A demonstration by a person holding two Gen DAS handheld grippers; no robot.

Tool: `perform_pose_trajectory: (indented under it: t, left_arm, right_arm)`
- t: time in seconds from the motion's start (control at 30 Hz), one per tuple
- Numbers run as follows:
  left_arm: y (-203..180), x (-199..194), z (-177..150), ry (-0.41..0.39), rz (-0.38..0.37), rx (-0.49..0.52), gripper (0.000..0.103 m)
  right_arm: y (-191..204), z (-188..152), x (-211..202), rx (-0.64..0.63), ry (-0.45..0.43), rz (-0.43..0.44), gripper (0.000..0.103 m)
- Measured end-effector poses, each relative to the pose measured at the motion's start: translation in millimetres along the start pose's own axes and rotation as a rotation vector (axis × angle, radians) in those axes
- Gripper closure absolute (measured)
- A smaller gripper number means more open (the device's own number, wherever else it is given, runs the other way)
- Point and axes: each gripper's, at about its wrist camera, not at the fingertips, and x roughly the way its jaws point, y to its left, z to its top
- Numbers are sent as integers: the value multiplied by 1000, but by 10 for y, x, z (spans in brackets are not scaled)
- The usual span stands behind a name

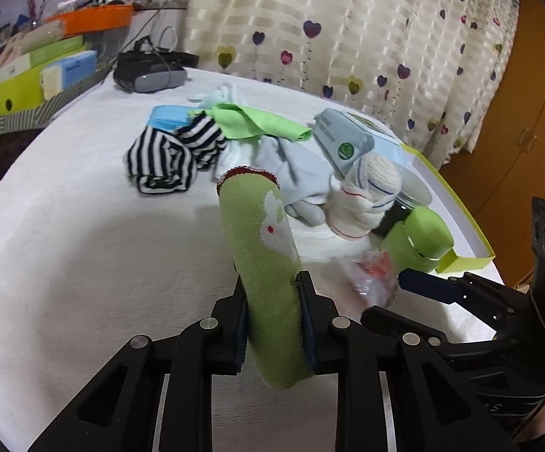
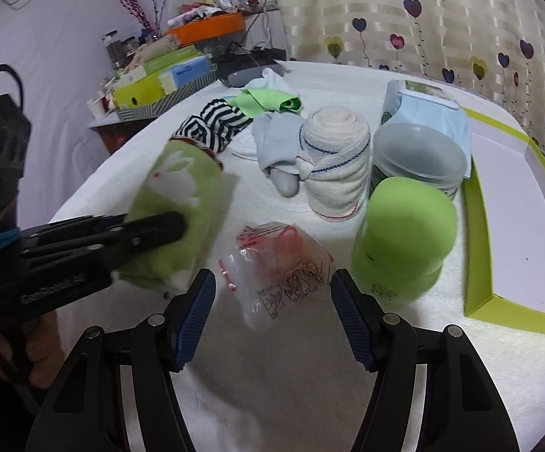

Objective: Organize soft objects
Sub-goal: 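Close the left tool on the green rabbit-print roll, then close the right tool on the clear plastic bag with pink contents, then lift the green roll with the left tool while the right tool lifts the bag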

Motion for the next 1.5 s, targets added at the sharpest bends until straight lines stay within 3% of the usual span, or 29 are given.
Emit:
perform_pose_trajectory:
  t: [0.23,0.37,0.47,0.93,1.17,1.33,1.37,1.43,1.47,1.5]
  left_arm:
    - [50,14,-19,4,-14,1,81]
    - [46,12,-21,4,-12,0,81]
    - [47,13,-19,3,-10,1,81]
    - [-227,-282,63,-79,38,34,82]
    - [-410,-377,88,-106,47,55,96]
    - [-364,-292,40,-71,40,58,96]
    - [-346,-277,31,-66,40,55,94]
    - [-338,-237,36,-57,48,56,78]
    - [-338,-216,40,-55,53,58,64]
    - [-344,-188,42,-48,54,59,59]
  right_arm:
    - [84,24,121,-12,20,-54,51]
    - [89,47,152,-14,21,-78,68]
    - [98,55,104,-17,3,-62,74]
    - [132,67,-360,-35,-104,18,75]
    - [20,66,-588,-24,-159,28,75]
    - [-84,24,-641,-2,-167,23,75]
    - [-95,18,-637,1,-164,24,75]
    - [-111,13,-617,6,-158,26,75]
    - [-121,9,-612,7,-157,28,75]
    - [-123,12,-604,8,-156,30,75]
